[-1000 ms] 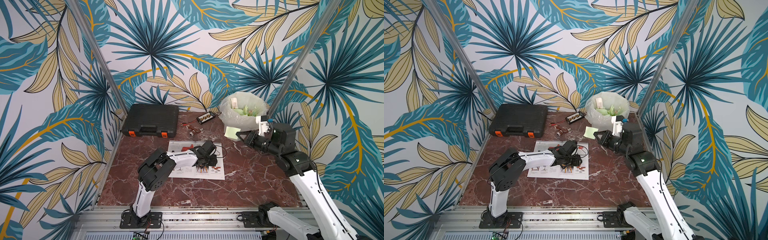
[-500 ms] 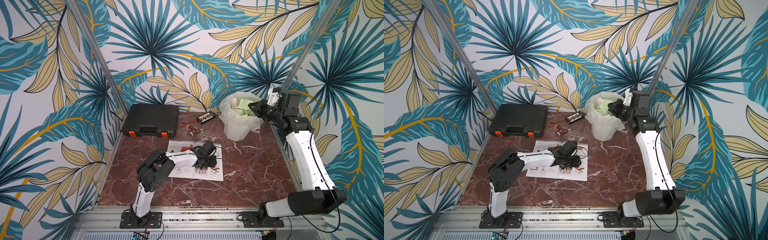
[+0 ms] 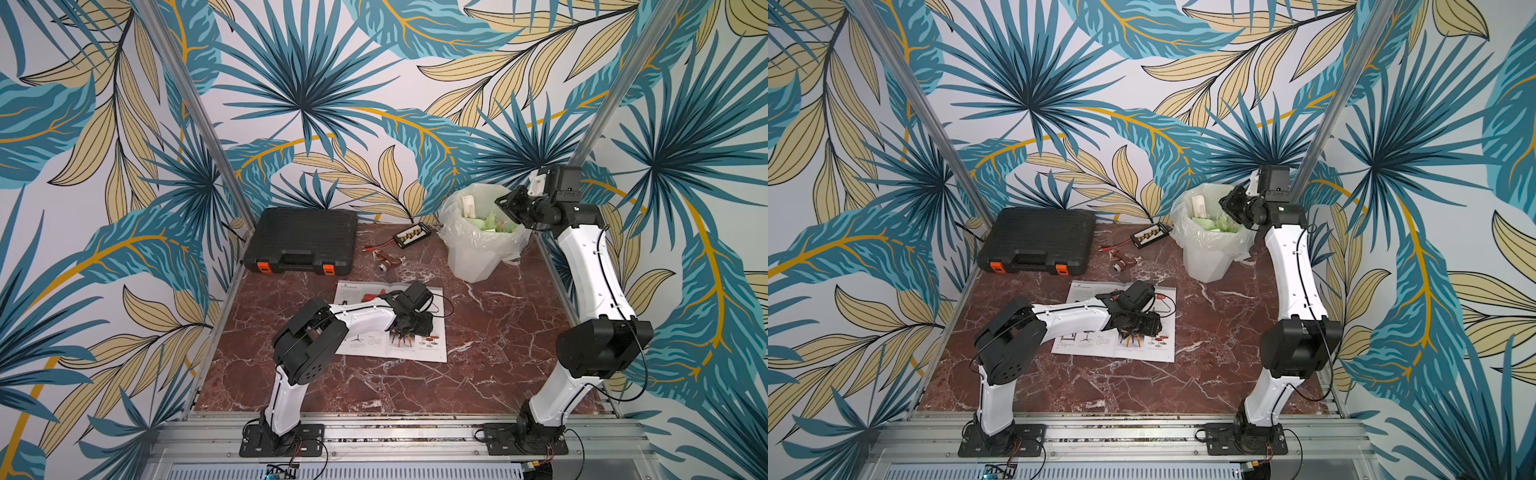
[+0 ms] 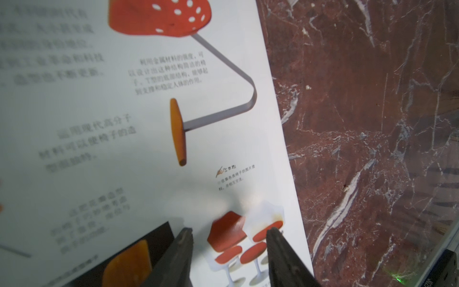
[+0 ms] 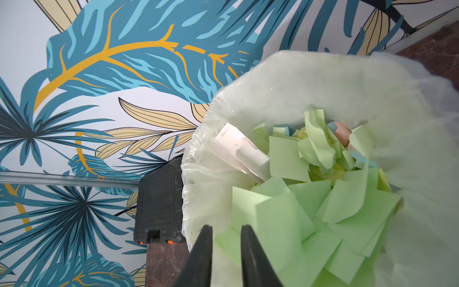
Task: Peel off the used sticky note
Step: Place the note in the trash bin, then reset both arms
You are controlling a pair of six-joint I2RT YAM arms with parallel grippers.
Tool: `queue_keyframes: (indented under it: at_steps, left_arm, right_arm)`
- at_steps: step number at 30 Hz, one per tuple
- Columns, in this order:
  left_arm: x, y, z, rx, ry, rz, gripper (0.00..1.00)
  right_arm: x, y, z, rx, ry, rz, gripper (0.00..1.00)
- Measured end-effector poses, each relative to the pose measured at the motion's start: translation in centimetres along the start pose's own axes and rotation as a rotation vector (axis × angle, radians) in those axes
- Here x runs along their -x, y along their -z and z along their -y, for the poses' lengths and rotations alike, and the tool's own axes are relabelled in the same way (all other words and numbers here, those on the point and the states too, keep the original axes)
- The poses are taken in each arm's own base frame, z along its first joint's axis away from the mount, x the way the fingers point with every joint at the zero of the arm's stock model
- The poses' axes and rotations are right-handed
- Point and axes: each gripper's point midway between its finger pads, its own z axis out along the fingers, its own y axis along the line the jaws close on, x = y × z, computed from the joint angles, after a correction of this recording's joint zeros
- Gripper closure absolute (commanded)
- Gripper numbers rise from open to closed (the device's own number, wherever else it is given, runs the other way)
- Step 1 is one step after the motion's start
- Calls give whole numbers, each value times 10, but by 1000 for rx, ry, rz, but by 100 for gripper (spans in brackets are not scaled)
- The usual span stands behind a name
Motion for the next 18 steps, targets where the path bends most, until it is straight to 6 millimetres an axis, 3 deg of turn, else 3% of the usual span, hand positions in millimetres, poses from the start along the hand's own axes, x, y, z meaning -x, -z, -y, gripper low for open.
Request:
queue_keyframes:
  at_steps: [5,9,18]
  left_arm:
    - [5,15,6,-12,-15,16,32]
    - [16,32,17,-37,-28,53,26]
    - [31,65,31,-69,-57,125,18]
  right_arm:
    - [-2,3,7,-45,19,-19,59]
    - [5,13,1,-46,42,-1,57]
    - [4,35,-8,-34,65,8,56]
